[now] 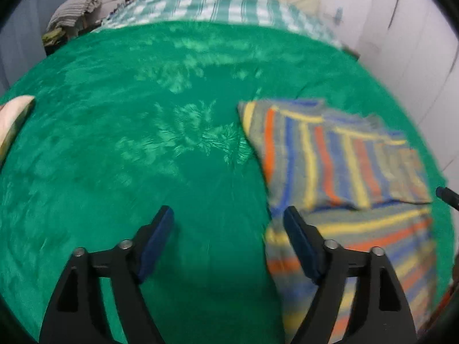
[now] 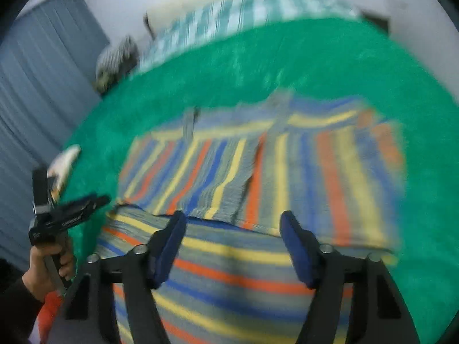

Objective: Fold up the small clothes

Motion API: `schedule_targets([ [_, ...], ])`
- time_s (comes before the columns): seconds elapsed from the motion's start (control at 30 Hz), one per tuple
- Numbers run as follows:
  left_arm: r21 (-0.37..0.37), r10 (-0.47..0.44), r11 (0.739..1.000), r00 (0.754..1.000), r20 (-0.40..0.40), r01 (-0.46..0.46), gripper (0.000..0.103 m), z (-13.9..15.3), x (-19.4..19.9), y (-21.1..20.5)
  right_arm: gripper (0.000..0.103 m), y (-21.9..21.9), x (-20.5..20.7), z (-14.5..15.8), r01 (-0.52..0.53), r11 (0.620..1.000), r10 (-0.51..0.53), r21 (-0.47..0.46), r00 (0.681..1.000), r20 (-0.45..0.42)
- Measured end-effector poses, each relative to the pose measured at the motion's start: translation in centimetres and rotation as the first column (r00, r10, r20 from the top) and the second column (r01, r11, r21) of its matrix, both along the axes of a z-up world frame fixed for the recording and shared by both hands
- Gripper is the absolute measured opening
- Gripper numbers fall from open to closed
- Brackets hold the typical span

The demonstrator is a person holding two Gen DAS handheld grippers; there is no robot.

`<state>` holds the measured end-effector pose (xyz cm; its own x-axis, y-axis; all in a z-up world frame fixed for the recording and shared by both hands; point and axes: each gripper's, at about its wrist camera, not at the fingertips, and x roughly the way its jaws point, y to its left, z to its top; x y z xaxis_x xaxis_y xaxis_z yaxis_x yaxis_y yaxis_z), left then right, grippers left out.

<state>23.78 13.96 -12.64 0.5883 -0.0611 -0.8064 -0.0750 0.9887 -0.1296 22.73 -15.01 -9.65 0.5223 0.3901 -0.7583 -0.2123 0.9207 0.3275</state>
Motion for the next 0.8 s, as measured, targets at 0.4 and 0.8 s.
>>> schedule_targets([
  [0.4,0.012,0.104,0.995,0.994,-0.024,-0.104,0.096,-2.3,-10.7,0.4,0.095,-12.2,-16.1,0.4,0.331,0.906,-0.310,-0.262,0.943,0.120],
  [0.8,0.118,0.166,0.981,0.983,-0.078,-0.156,0.103,-5.8,-11.7,0.8,0.097,-13.1,-15.9,-3.2,0.405,0.853,-0.415,-0.327,0.909,0.042],
])
